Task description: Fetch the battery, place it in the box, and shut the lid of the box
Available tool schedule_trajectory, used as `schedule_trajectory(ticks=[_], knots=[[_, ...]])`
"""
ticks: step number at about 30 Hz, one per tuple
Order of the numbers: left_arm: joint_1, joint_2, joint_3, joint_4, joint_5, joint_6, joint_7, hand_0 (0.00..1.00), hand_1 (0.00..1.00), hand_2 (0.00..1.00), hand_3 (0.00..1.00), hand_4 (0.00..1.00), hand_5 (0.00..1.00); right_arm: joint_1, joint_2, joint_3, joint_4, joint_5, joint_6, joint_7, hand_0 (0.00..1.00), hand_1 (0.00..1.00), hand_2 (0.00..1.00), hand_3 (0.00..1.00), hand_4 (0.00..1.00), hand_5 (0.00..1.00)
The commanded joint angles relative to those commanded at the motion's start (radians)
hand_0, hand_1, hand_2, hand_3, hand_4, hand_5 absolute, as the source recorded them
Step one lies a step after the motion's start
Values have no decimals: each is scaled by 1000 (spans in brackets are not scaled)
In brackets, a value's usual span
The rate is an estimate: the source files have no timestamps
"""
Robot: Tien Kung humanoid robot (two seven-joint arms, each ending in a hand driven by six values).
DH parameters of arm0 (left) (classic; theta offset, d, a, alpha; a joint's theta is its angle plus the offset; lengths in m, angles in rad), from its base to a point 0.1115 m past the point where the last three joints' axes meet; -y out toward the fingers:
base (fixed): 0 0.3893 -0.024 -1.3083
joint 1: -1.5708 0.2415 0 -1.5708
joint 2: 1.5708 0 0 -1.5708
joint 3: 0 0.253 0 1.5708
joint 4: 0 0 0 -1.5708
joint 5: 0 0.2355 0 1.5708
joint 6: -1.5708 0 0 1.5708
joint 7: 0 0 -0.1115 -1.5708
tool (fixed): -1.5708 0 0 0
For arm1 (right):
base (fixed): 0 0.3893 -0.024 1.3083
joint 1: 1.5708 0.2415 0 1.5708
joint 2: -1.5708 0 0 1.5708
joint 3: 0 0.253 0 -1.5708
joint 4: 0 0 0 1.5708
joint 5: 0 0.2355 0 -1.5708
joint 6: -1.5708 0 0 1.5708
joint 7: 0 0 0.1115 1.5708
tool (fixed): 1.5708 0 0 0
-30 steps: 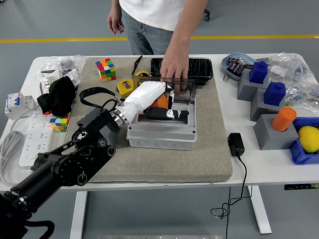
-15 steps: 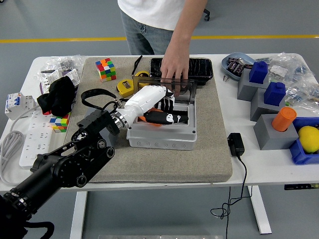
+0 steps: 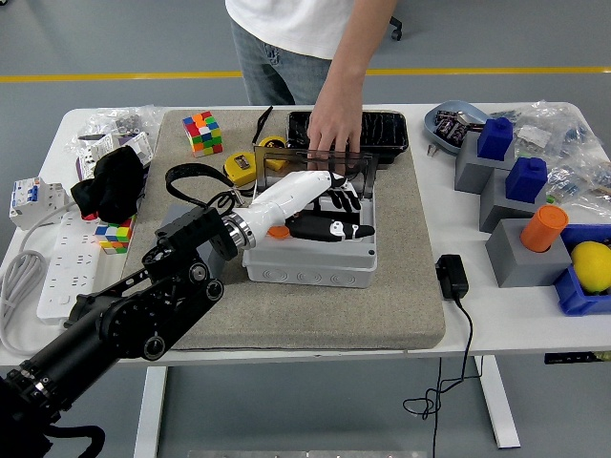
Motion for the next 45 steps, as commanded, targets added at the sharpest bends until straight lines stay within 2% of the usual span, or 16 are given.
schedule_trajectory(ticks=[3, 5, 12, 16, 17, 20, 22, 23, 28, 29, 31, 32, 34, 35, 36, 45], knots=[[-4, 3, -4, -40, -8, -59, 18, 498, 646, 614, 588, 998, 998, 1, 1, -1, 0, 3, 0, 2, 953, 898, 822, 840, 998, 998], [-4, 4, -4, -53, -14, -68, 23, 550, 656, 623, 591, 998, 998, 2, 1, -2, 0, 5, 0, 2, 952, 897, 821, 840, 998, 998], [6, 9, -23, -143, -153, -129, 46, 546, 656, 623, 594, 998, 995, 2, 3, -1, 0, 7, 1, 3, 951, 895, 821, 840, 998, 998], [31, 8, -79, -218, -310, -237, 105, 546, 656, 623, 594, 998, 995, 1, 5, -1, 0, 11, 2, 4, 951, 895, 821, 840, 998, 998], [38, 7, -93, -230, -356, -273, 127, 561, 661, 634, 602, 998, 944, 1, 6, 1, 0, 10, 3, 4, 946, 894, 820, 839, 998, 998], [51, 2, -127, -239, -479, -339, 151, 561, 661, 634, 602, 998, 944, -1, 8, 0, 0, 12, 4, 5, 946, 894, 820, 839, 998, 998], [61, -1, -168, -236, -570, -302, 128, 561, 661, 634, 602, 998, 944, -2, 9, 3, 0, 9, 4, 5, 946, 894, 820, 839, 998, 998], [64, -1, -186, -234, -609, -280, 117, 677, 766, 757, 722, 998, 908, -2, 9, 3, 0, 9, 4, 5, 946, 893, 820, 840, 998, 998], [80, -1, -296, -208, -824, -137, 63, 677, 766, 757, 722, 998, 908, -2, 8, 2, 0, 8, 2, 5, 946, 893, 820, 840, 998, 998], [84, -1, -323, -204, -863, -107, 60, 810, 894, 868, 837, 998, 945, -2, 8, 0, 0, 9, 2, 5, 945, 894, 820, 840, 998, 998], [90, -1, -360, -204, -947, -59, 58, 810, 894, 868, 837, 998, 945, -2, 7, -2, 0, 10, 1, 5, 945, 894, 820, 840, 998, 998], [94, -1, -377, -206, -943, -39, 57, 810, 894, 868, 837, 998, 945, -2, 7, -1, 0, 8, 1, 4, 945, 894, 820, 840, 998, 998], [101, 0, -413, -207, -853, 29, 58, 810, 894, 868, 837, 998, 945, -3, 7, 2, 0, 4, 1, 2, 945, 894, 820, 840, 998, 998], [103, 0, -421, -207, -814, 48, 60, 948, 958, 915, 905, 998, 998, -3, 7, 2, 0, 4, 1, 2, 945, 893, 820, 840, 998, 998], [104, 3, -428, -205, -775, 58, 65, 948, 958, 915, 905, 998, 998, -4, 6, 1, 0, 4, 2, 1, 945, 893, 820, 840, 998, 998], [111, 12, -442, -184, -398, 43, 107, 998, 998, 926, 912, 998, 998, -6, 4, -9, 0, 8, -1, -2, 945, 892, 820, 840, 998, 998]])
